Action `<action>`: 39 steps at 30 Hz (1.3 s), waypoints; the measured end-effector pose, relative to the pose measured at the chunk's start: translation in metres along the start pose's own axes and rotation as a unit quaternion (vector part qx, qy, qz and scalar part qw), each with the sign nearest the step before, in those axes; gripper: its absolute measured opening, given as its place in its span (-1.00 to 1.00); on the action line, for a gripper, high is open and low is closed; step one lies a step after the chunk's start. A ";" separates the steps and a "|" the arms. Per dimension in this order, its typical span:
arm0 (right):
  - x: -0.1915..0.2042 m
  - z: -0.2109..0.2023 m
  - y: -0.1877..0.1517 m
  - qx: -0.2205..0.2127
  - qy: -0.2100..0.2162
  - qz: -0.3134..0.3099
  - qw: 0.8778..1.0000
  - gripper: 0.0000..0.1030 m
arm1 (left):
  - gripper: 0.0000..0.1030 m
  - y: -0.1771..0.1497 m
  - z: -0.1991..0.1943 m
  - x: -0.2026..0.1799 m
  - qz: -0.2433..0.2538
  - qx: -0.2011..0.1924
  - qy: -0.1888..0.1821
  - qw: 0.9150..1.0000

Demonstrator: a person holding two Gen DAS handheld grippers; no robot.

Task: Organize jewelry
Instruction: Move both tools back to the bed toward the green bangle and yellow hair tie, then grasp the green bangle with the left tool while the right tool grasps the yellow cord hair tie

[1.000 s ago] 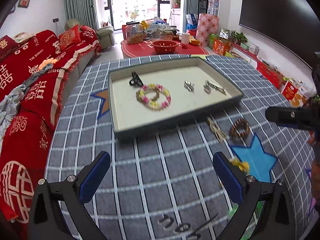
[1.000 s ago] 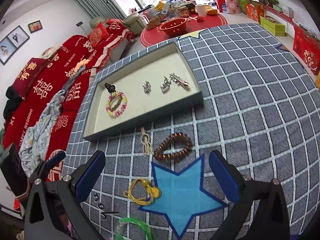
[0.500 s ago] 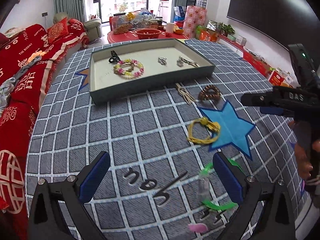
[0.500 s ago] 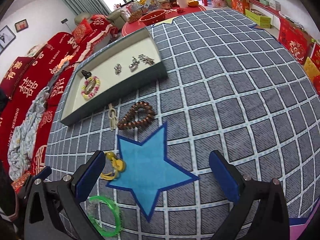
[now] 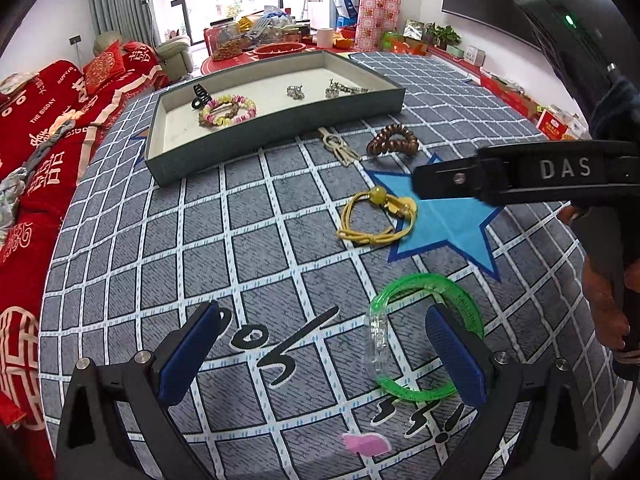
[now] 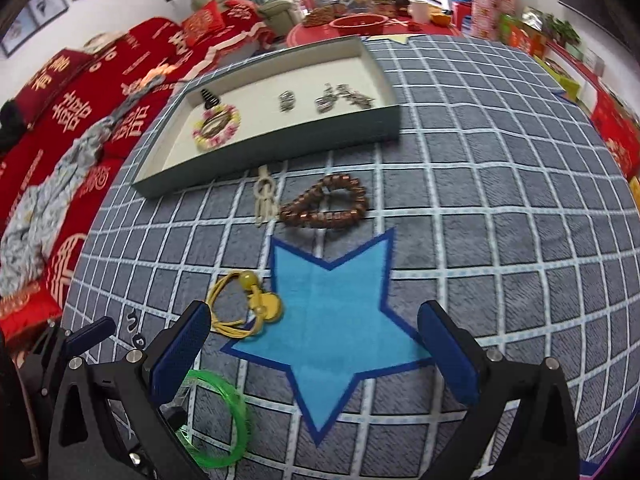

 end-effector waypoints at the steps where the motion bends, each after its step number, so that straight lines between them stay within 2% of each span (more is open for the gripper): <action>1: 0.006 0.002 0.000 0.000 -0.002 -0.012 1.000 0.99 | 1.00 -0.002 0.000 0.000 -0.002 0.001 0.001 1.000; 4: 0.019 0.006 0.001 0.002 -0.008 -0.041 0.999 0.93 | 1.00 -0.005 0.001 0.000 -0.003 0.000 0.004 1.000; 7: 0.031 0.012 -0.002 0.007 -0.021 -0.071 0.997 0.69 | 1.00 -0.007 0.003 -0.001 -0.002 0.002 0.005 1.000; 9: 0.035 0.016 -0.002 0.012 -0.025 -0.081 0.996 0.44 | 0.94 -0.007 0.004 -0.003 -0.001 0.005 0.002 1.000; 12: 0.039 0.017 -0.003 0.008 -0.040 -0.098 0.994 0.34 | 0.91 -0.009 0.007 -0.007 0.005 0.011 0.000 1.000; 14: 0.042 0.017 -0.004 0.008 -0.048 -0.111 0.993 0.33 | 0.74 -0.010 0.009 -0.010 0.011 0.012 -0.002 1.000; 18: 0.046 0.017 -0.005 0.006 -0.061 -0.131 0.989 0.31 | 0.69 -0.009 0.009 -0.014 0.015 0.015 -0.009 1.000; 20: 0.046 0.017 -0.004 0.008 -0.063 -0.132 0.989 0.29 | 0.60 -0.008 0.009 -0.016 0.017 0.015 -0.014 1.000; 26: 0.051 0.015 -0.004 0.010 -0.066 -0.145 0.987 -0.11 | 0.30 -0.009 0.007 -0.021 0.027 0.014 -0.023 0.999; 28: 0.053 0.014 -0.004 0.011 -0.064 -0.150 0.987 -0.27 | 0.30 -0.009 0.008 -0.021 0.028 0.013 -0.022 0.999; 29: 0.054 0.014 -0.004 0.010 -0.063 -0.150 0.987 -0.45 | 0.30 -0.009 0.008 -0.022 0.028 0.013 -0.022 0.999; 30: 0.054 0.013 -0.004 0.010 -0.063 -0.150 0.987 -0.52 | 0.30 -0.009 0.009 -0.021 0.028 0.013 -0.022 0.999; 31: 0.055 0.013 -0.005 0.011 -0.063 -0.149 0.987 -0.52 | 0.21 -0.009 0.009 -0.021 0.028 0.013 -0.023 0.999; 32: 0.054 0.012 -0.005 0.009 -0.063 -0.148 0.987 -0.52 | -0.04 -0.008 0.008 -0.022 0.030 0.011 -0.026 0.999; 34: 0.053 0.012 -0.005 0.007 -0.063 -0.142 0.988 -0.52 | -0.26 -0.007 0.008 -0.023 0.035 0.012 -0.030 0.999; 35: 0.052 0.012 -0.005 0.006 -0.063 -0.137 0.989 -0.52 | -0.52 -0.007 0.008 -0.024 0.037 0.012 -0.031 0.999; 39: 0.042 0.007 -0.002 0.003 -0.050 -0.107 0.993 -0.52 | -0.55 -0.006 0.007 -0.021 0.026 0.010 -0.050 0.998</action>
Point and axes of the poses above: each gripper's, at about its wrist camera, not at the fingertips, and z roughly the way its jaws point, x to its left, y to its top, the point moved 3 cm from there along z, roughly the way its jaws point, and after that the axes turned 11 degrees about -y, right-handed, at the moved point
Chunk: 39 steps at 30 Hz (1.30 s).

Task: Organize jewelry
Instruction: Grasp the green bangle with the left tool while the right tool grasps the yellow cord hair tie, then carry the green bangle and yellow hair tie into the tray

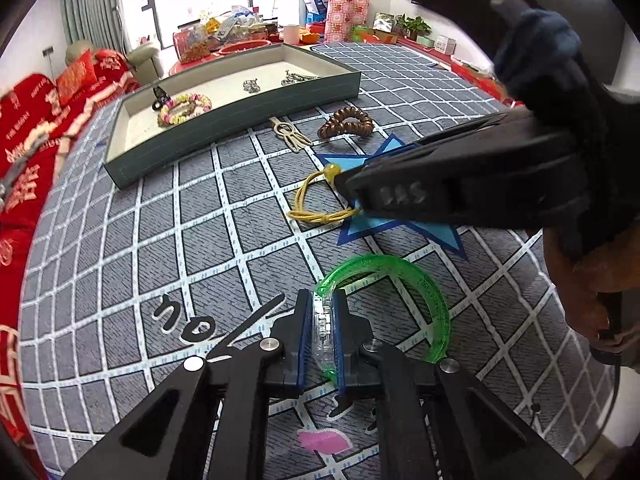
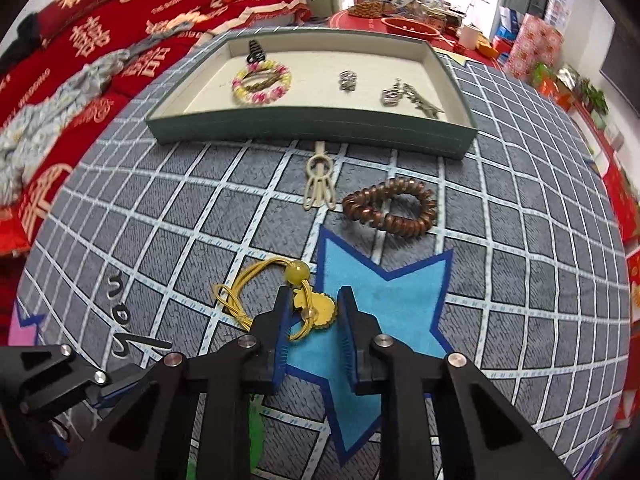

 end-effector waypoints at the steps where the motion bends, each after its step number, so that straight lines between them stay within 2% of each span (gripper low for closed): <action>1: -0.002 -0.001 0.000 -0.001 0.001 0.004 1.000 -0.52 | -0.55 0.000 -0.001 0.002 -0.010 -0.001 -0.009 1.000; 6: -0.013 -0.010 0.001 -0.010 0.007 0.022 1.000 -0.52 | -0.55 0.000 -0.004 0.011 -0.032 -0.005 -0.020 0.999; 15: -0.028 -0.019 0.001 -0.016 0.022 0.055 0.998 -0.52 | -0.55 0.005 -0.017 0.022 -0.040 -0.022 -0.016 0.999; 25: -0.039 -0.032 0.010 -0.028 0.036 0.080 0.996 -0.52 | -0.55 0.025 -0.037 0.054 -0.060 -0.057 -0.002 0.997; 33: -0.048 -0.040 0.034 -0.041 0.048 0.101 0.993 -0.52 | -0.55 0.055 -0.055 0.083 -0.065 -0.089 0.011 0.994; 39: -0.057 -0.043 0.068 -0.054 0.050 0.113 0.991 -0.52 | -0.55 0.088 -0.061 0.104 -0.064 -0.111 0.019 0.992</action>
Point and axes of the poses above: each gripper's, at about its wrist camera, not at the fingertips, and z roughly the way its jaws point, x to its left, y to its top, the point moved 3 cm from there along z, roughly the way its jaws point, and after that the axes turned 11 degrees about -y, right-handed, at the moved point
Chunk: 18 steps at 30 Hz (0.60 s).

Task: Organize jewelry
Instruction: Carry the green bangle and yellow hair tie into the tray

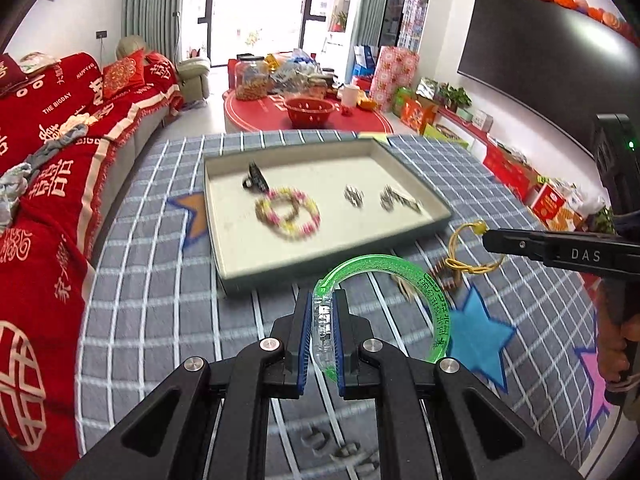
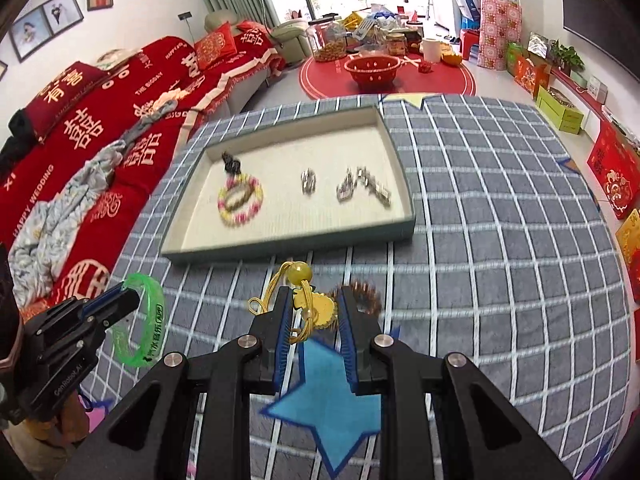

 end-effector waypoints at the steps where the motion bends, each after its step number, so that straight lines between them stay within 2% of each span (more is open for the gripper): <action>1: 0.000 0.001 0.006 -0.002 0.001 0.002 1.000 -0.52 | -0.55 0.006 0.001 0.002 0.000 -0.003 0.000 1.000; 8: -0.004 0.015 0.054 -0.013 0.004 0.019 1.000 -0.52 | -0.55 0.052 0.023 0.018 -0.006 -0.012 0.005 1.000; 14: -0.011 0.040 0.099 -0.008 0.022 0.057 0.998 -0.52 | -0.55 0.092 0.057 0.030 -0.015 -0.007 0.019 1.000; 18: -0.012 0.059 0.119 -0.007 0.018 0.066 0.998 -0.52 | -0.55 0.113 0.079 0.038 -0.023 -0.003 0.030 0.999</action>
Point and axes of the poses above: each gripper's, at about its wrist camera, not at the fingertips, and z roughly the way its jaws point, x to its left, y to its top, the point moved 3 cm from there along z, roughly the way its jaws point, and after that the axes turned 11 degrees about -y, right-handed, at the moved point
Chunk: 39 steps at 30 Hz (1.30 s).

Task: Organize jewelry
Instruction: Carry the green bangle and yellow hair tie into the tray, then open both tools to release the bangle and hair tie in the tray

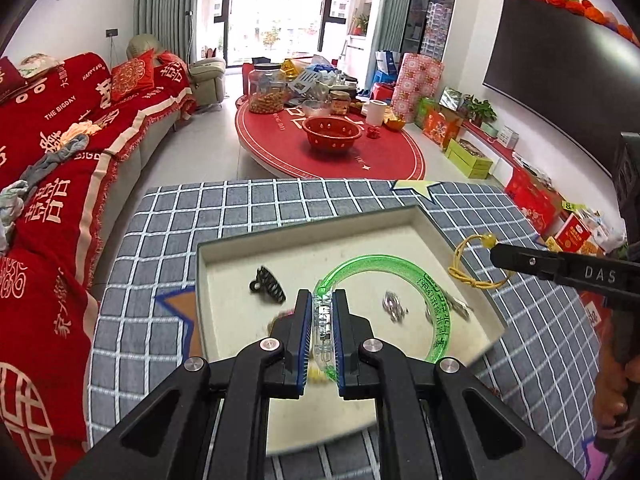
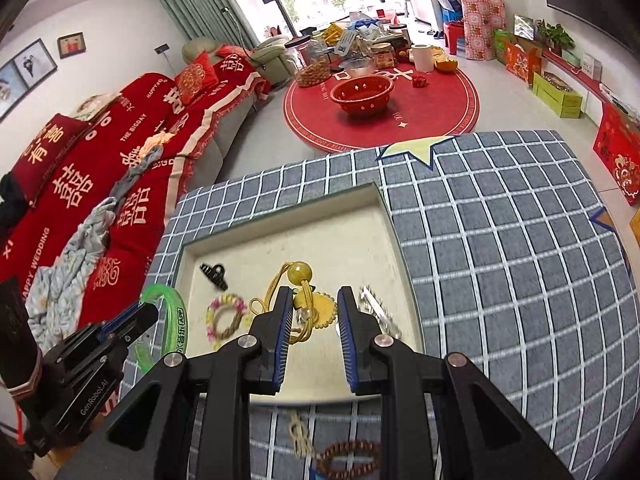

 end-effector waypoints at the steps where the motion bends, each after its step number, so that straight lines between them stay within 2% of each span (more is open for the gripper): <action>1: 0.000 0.007 0.006 -0.002 -0.004 0.001 1.000 -0.52 | -0.55 0.005 0.008 0.002 0.000 0.001 0.006 1.000; 9: -0.005 0.055 0.020 0.007 -0.020 0.016 1.000 -0.52 | -0.55 0.020 0.065 0.009 0.001 0.026 0.029 0.999; 17: -0.011 0.093 0.018 0.020 -0.037 0.012 0.999 -0.52 | -0.55 0.013 0.105 0.014 0.012 0.057 0.052 0.997; 28: -0.011 0.116 0.007 0.031 -0.062 -0.007 0.998 -0.52 | -0.55 0.007 0.123 0.005 0.041 0.079 0.079 0.993; 35: -0.001 0.117 0.002 0.025 -0.096 -0.044 0.994 -0.49 | -0.54 0.006 0.126 0.003 0.053 0.090 0.093 0.990; 37: 0.000 0.116 0.002 0.026 -0.097 -0.048 0.994 -0.38 | -0.54 0.006 0.125 0.003 0.053 0.089 0.097 0.990; 39: 0.001 0.113 0.004 0.023 -0.087 -0.038 0.995 0.02 | -0.54 0.007 0.122 0.002 0.052 0.085 0.097 0.990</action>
Point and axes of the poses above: each gripper's, at about its wrist camera, not at the fingertips, and z roughly the way its jaws point, x to its left, y to its top, the point moved 3 cm from there along z, roughly the way its jaws point, and after that the axes turned 11 degrees about -y, right-handed, at the moved point
